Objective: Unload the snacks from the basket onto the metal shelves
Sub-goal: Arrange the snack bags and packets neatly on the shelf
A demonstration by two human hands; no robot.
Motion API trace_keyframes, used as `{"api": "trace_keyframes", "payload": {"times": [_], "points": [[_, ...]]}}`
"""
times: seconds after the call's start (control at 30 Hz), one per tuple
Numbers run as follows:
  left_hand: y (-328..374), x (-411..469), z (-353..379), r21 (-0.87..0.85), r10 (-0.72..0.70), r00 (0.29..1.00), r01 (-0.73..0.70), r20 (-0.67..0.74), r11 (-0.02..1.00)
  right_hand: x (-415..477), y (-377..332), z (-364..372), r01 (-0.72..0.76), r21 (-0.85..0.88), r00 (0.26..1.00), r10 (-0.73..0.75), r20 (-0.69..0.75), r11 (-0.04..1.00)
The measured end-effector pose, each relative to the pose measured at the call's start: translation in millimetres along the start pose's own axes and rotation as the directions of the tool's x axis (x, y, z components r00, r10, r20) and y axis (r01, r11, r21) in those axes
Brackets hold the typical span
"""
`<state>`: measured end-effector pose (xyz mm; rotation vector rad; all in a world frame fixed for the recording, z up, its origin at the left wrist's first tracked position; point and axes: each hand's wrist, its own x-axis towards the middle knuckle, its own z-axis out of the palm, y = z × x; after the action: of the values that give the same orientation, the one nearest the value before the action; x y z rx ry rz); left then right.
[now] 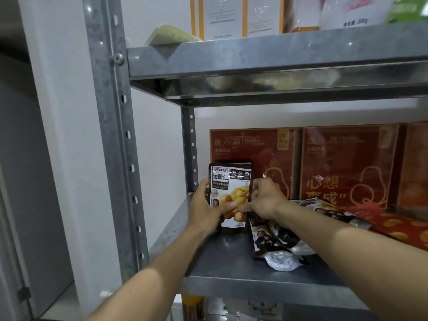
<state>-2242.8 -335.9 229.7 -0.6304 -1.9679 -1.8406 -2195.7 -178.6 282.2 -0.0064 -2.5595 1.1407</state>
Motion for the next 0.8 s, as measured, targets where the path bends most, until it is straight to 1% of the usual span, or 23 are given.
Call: {"api": "trace_keyframes", "payload": {"times": [0.1,0.17,0.27,0.37,0.53,0.67,0.8], "points": [[-13,2,-5,0.089,-0.026,0.994,0.016,0.111,0.996,7,3,1,0.033,-0.065,0.998,-0.036,-0.046,0.997],[-22,5,-6,0.143,-0.054,0.989,0.034,0.136,0.989,13,7,2,0.024,-0.096,0.996,-0.032,-0.077,0.995],[-31,13,-3,0.211,-0.071,0.989,0.043,0.126,0.977,21,12,2,0.024,-0.131,0.997,-0.034,-0.072,0.991],[-33,17,0,0.234,-0.072,0.99,0.042,0.119,0.971,23,15,1,0.032,-0.183,0.999,-0.035,-0.014,0.983],[-39,24,1,0.261,-0.096,0.989,0.063,0.114,0.963,25,23,6,-0.013,-0.297,0.995,0.041,0.087,0.955],[-42,26,3,0.303,-0.088,0.99,0.052,0.106,0.952,29,27,7,-0.043,-0.282,0.997,0.06,0.052,0.958],[-44,26,3,0.331,-0.077,0.993,0.042,0.095,0.943,28,27,9,-0.045,-0.374,0.996,0.068,0.049,0.926]]}}
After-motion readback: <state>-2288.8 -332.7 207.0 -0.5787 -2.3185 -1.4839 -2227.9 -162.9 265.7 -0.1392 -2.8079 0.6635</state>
